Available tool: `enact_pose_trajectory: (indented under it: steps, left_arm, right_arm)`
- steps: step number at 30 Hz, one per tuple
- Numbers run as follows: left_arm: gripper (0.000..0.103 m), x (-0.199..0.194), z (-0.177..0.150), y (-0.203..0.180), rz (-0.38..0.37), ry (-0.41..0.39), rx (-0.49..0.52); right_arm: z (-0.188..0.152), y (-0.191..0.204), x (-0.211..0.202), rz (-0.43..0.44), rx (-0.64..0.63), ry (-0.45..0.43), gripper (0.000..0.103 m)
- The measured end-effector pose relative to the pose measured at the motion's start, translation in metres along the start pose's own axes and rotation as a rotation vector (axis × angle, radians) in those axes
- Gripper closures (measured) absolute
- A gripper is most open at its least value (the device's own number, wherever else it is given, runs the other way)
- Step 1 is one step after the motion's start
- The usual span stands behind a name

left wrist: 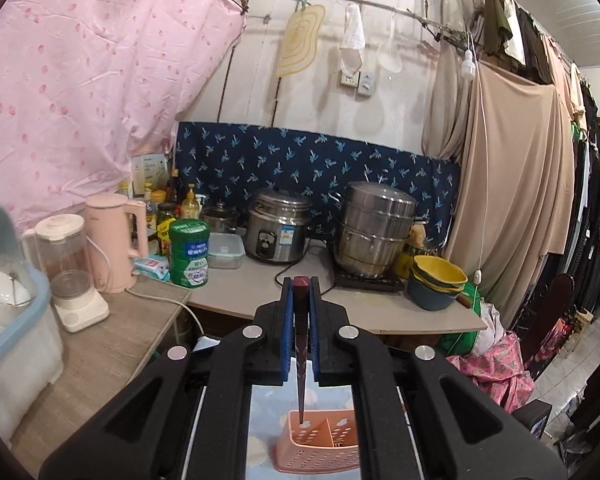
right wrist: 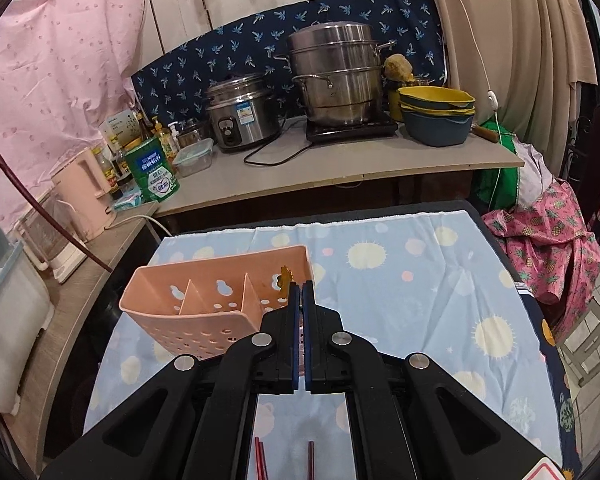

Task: Organize utensils
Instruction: 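Lift the chopstick into the pink holder with the left tool while the right tool drops the gold spoon in, then move both open tools back down to the remaining chopsticks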

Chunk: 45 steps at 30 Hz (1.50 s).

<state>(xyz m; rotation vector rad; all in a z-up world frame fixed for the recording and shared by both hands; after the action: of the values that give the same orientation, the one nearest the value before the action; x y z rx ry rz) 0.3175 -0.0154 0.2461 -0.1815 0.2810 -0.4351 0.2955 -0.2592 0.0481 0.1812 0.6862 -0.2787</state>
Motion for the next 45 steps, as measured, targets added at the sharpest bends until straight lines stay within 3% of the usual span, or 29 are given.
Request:
enact_pose_trajectory:
  steps: [8,13,15,16,17,22,28,37,45]
  left_arm:
    - [0.096,0.051,-0.058,0.007,-0.002,0.149,-0.018]
    - [0.094,0.052,-0.075,0.014,0.012,0.184,-0.03]
    - [0.08,0.047,-0.078,0.016,0.025,0.184,-0.029]
    - [0.066,0.042,-0.079,0.018,0.033,0.178,-0.031]
    - [0.06,0.038,-0.08,0.018,0.04,0.174,-0.031]
    - [0.056,0.009,-0.095,0.026,0.054,0.194,-0.048]
    - [0.052,-0.032,-0.141,0.039,0.081,0.263,-0.083]
    - [0.052,-0.084,-0.251,0.048,0.109,0.441,-0.124]
    - [0.052,-0.11,-0.332,0.042,0.112,0.573,-0.126]
  right_arm:
    - [-0.013,0.005,0.018,-0.005,-0.011,0.037,0.101]
    - [-0.013,0.001,0.01,-0.022,-0.011,0.012,0.094]
    - [-0.014,-0.002,0.003,-0.018,-0.001,0.004,0.088]
    - [-0.016,-0.004,-0.001,-0.015,0.008,0.002,0.084]
    - [-0.017,-0.007,-0.006,-0.011,0.015,0.0,0.081]
    - [-0.037,-0.023,-0.033,0.006,0.056,0.007,0.074]
    - [-0.084,-0.039,-0.063,0.005,0.059,0.049,0.072]
    - [-0.182,-0.043,-0.093,-0.01,-0.019,0.152,0.071]
    - [-0.253,-0.038,-0.096,-0.025,-0.105,0.24,0.071]
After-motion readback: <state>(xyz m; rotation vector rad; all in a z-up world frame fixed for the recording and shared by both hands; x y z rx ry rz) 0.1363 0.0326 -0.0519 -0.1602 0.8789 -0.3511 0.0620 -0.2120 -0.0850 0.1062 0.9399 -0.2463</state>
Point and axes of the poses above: each gripper's, at about its wrist camera, not at the fingertips, and x roughly the way its jaws point, y to its left, z to its top, the point moved 6 cm from there along x, roughly the way its jaws point, and after that the axes turned 13 degrees about -z, right-handed, at the moved point
